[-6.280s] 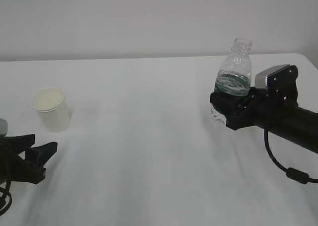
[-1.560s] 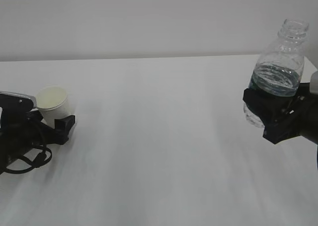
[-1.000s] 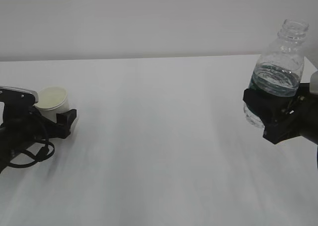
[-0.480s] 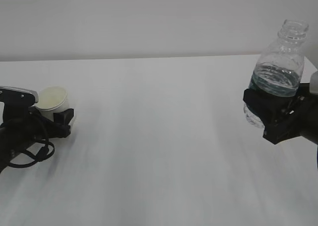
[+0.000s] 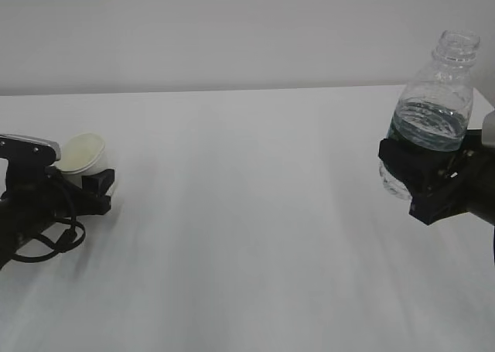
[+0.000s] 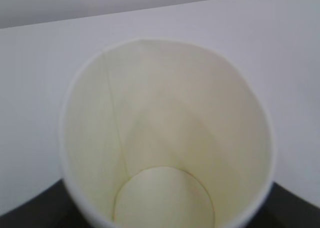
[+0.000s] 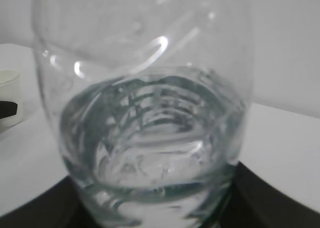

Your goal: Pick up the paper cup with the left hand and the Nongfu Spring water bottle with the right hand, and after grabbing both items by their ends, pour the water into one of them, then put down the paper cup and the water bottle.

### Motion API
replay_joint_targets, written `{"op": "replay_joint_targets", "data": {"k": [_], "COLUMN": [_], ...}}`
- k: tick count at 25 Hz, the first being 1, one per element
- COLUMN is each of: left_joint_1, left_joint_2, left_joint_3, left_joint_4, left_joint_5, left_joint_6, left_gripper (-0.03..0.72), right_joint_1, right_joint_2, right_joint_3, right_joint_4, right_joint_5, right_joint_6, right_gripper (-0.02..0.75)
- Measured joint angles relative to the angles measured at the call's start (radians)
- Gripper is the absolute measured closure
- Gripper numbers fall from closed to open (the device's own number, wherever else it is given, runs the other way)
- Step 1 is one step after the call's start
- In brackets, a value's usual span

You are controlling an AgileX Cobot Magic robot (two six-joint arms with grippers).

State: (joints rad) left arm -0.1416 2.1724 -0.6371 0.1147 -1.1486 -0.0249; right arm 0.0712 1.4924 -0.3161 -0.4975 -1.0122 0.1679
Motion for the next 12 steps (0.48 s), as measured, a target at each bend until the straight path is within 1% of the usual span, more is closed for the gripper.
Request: {"op": "replay_joint_targets", "data": {"k": [3, 9, 12], "left_joint_1": [0.000, 0.000, 0.000], "left_joint_2": [0.000, -0.031, -0.043], "left_joint_3": [0.000, 0.000, 0.000], "left_joint_4": [0.040, 0.201, 0.264], "left_joint_5": [0.000, 0.000, 0.000], "left_joint_6": [0.000, 0.000, 0.000], "left_gripper": [0.223, 0.223, 0.223], "right_joint_1": [0.000, 0.000, 0.000], "right_joint_2": [0.000, 0.000, 0.000], "right_joint_3": [0.000, 0.000, 0.000], "right_joint_4": [0.000, 0.000, 0.000], "right_joint_5": [0.001, 0.007, 0.007], "right_joint_6": [0.000, 0.000, 0.000], "right_gripper": [0.314, 0.314, 0.314]}}
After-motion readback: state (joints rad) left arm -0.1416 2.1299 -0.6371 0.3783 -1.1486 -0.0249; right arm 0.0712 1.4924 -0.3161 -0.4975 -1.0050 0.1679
